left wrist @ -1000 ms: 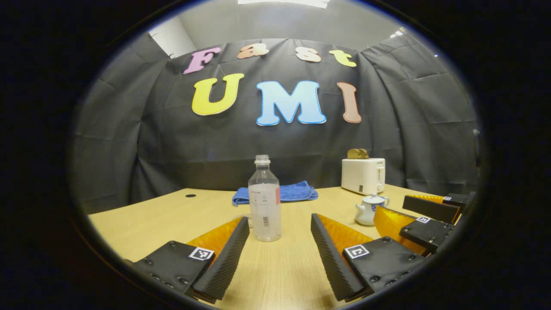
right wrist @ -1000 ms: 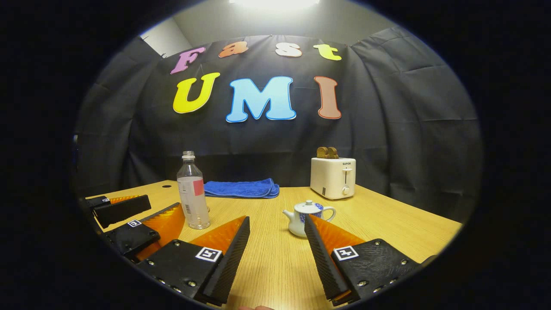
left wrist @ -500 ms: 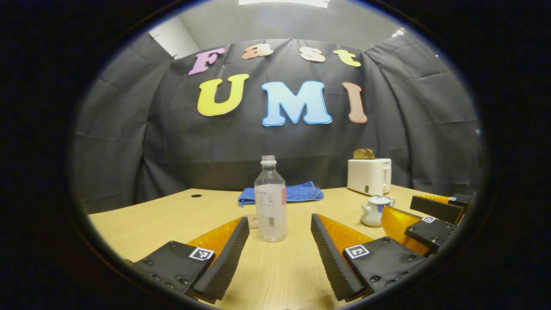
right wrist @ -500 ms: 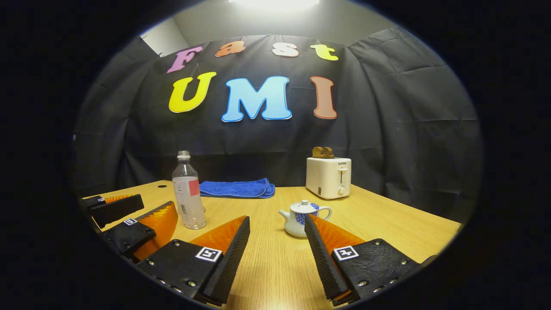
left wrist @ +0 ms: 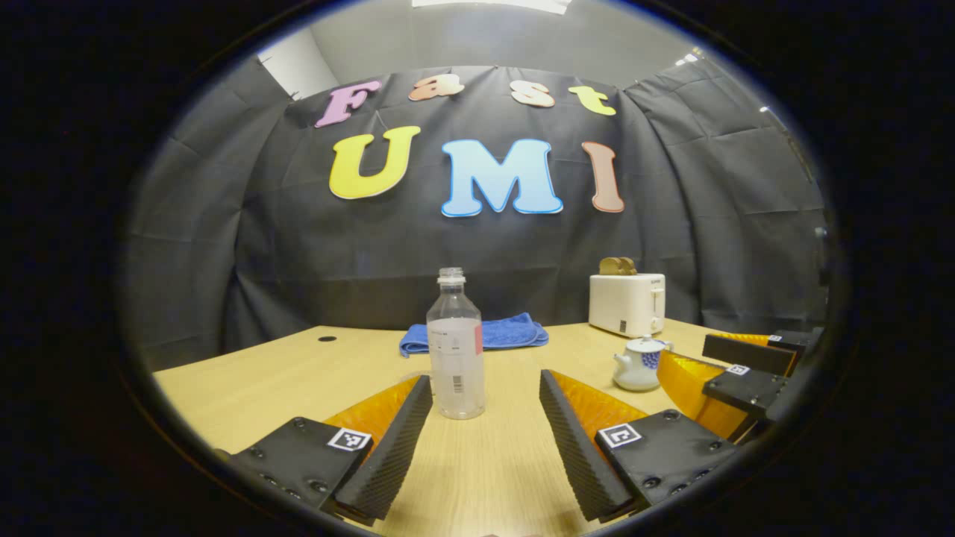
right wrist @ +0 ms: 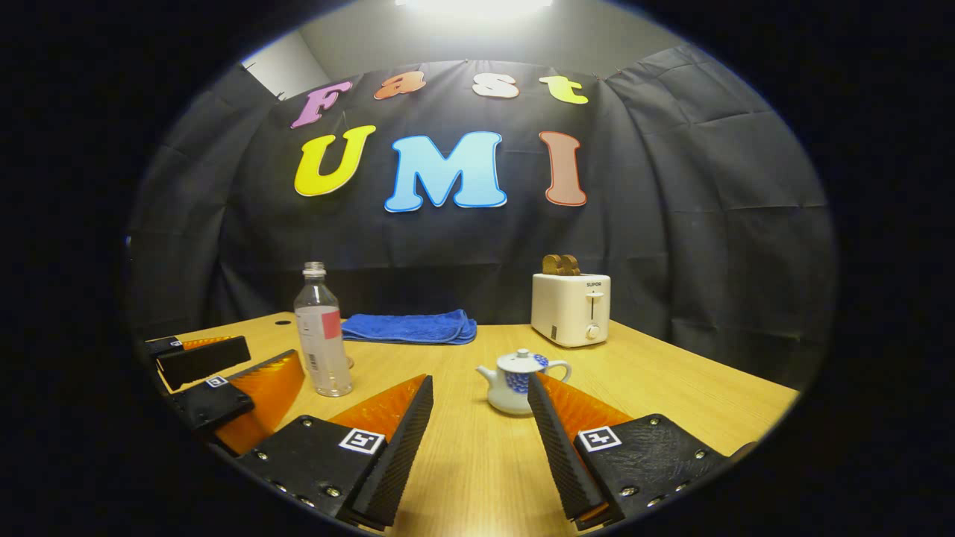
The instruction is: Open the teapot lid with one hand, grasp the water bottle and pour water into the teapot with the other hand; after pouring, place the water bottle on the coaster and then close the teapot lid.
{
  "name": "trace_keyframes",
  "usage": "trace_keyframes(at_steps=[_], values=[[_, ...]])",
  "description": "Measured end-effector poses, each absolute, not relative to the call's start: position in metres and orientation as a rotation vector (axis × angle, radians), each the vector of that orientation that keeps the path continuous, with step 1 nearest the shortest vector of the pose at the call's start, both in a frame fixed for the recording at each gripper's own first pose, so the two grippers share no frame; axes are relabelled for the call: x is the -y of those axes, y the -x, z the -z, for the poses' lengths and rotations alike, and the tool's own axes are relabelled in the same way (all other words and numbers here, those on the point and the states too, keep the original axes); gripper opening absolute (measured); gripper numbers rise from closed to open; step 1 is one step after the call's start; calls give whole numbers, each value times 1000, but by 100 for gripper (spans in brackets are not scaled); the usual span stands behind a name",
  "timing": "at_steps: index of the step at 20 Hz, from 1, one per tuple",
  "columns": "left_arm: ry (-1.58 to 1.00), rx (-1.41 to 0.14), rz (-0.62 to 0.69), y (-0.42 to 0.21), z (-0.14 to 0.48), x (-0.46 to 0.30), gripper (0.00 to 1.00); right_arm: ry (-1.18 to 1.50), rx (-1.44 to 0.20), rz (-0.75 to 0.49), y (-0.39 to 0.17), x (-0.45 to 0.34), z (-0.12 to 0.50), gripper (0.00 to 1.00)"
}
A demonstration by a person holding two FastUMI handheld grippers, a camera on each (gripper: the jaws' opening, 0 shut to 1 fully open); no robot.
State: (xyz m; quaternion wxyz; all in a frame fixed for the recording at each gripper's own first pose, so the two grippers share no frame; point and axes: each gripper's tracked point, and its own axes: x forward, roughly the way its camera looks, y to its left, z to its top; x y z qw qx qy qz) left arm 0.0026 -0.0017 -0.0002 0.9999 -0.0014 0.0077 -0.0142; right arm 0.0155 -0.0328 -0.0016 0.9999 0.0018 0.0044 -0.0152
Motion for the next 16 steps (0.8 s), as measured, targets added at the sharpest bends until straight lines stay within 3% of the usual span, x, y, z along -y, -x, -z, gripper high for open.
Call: trace_keyframes(at_steps=[6, 16], values=[[19, 46, -1, -18, -45, -17, 100, -44, -2, 76, -57, 63, -16, 80], [62, 21, -33, -21, -43, -39, 100, 3, -58, 91, -128, 79, -2, 79]])
